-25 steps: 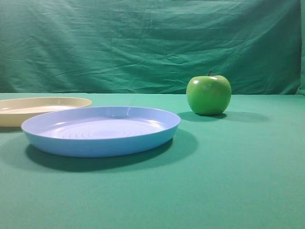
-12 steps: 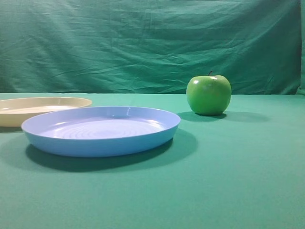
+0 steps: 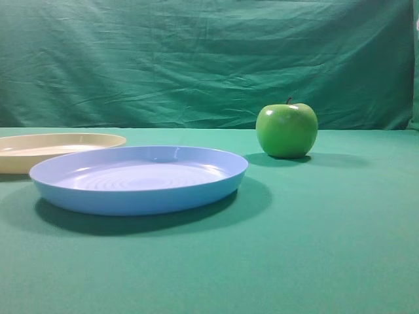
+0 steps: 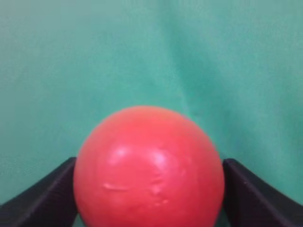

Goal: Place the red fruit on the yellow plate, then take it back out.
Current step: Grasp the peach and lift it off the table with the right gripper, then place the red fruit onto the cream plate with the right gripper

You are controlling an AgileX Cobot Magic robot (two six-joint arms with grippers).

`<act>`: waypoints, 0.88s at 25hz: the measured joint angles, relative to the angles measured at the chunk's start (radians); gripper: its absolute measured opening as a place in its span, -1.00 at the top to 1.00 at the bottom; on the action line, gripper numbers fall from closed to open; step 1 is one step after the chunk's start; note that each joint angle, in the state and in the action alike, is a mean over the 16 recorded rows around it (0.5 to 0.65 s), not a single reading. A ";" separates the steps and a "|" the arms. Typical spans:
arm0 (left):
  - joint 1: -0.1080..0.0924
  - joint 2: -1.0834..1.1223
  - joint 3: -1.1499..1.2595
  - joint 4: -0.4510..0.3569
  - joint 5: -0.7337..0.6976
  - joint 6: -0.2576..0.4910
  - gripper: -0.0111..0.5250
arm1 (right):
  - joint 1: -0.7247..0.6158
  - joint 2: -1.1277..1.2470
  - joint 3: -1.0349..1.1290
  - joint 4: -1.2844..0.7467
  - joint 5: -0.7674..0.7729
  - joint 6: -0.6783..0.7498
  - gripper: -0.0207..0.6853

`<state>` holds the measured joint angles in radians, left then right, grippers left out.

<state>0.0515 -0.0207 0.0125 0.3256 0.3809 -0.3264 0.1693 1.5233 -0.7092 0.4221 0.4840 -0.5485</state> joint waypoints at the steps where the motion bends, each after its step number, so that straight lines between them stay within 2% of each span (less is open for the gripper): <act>1: 0.000 0.000 0.000 0.000 0.000 0.000 0.96 | 0.000 -0.001 -0.028 0.003 0.020 0.000 0.14; 6: 0.000 0.000 0.000 0.000 0.000 0.000 0.96 | 0.012 -0.011 -0.202 0.037 0.132 -0.002 0.33; 11: 0.000 0.000 0.000 0.000 0.000 0.000 0.96 | 0.068 -0.017 -0.384 0.087 0.202 -0.019 0.35; 22: 0.000 0.000 0.000 0.000 0.000 0.000 0.96 | 0.334 0.159 -0.733 0.156 0.193 -0.093 0.38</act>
<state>0.0515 -0.0207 0.0125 0.3256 0.3809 -0.3264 0.5030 1.6824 -1.4423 0.5783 0.6775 -0.6417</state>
